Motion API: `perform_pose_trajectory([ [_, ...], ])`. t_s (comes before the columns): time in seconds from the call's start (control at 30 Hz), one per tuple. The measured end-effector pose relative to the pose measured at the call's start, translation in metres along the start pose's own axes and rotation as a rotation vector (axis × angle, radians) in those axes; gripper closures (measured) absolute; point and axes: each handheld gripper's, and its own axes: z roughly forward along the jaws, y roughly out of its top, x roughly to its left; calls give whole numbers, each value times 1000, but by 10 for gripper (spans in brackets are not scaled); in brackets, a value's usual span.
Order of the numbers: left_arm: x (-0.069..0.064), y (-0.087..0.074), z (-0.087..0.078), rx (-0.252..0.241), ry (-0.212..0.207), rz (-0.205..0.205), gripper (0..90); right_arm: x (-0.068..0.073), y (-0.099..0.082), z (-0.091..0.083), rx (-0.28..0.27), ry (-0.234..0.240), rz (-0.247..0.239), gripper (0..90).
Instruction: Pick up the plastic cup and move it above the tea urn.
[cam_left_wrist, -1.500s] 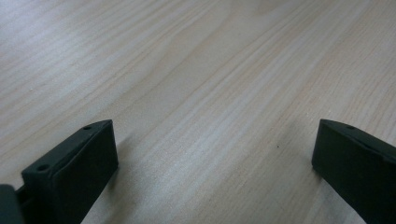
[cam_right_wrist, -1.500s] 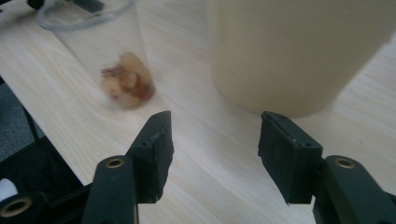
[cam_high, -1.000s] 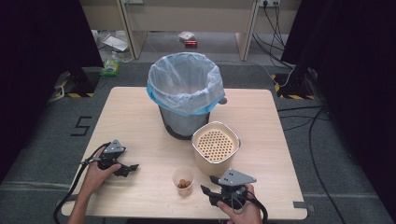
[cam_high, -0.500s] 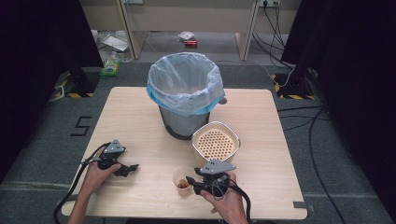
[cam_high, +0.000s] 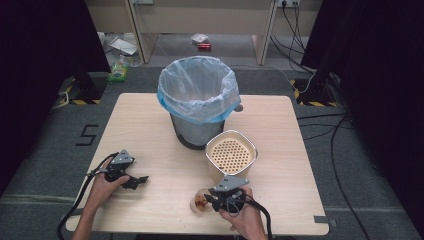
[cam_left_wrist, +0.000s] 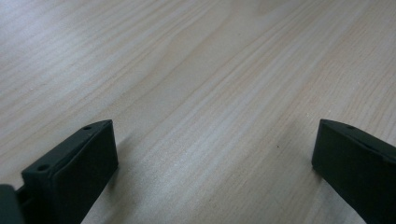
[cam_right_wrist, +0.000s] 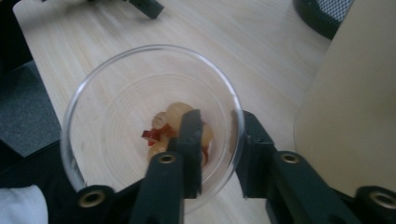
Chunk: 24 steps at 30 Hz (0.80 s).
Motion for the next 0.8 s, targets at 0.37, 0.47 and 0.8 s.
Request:
perform_pose_trajectory([
  [0.37, 0, 0, 0, 0, 0, 0, 0, 5, -6, -15, -24, 66, -49, 871],
  [0.47, 0, 0, 0, 0, 0, 0, 0, 5, -10, -25, -34, 62, -46, 871],
  [0.8, 0, 0, 0, 0, 0, 0, 0, -6, -29, -56, -69, 12, 6, 871],
])
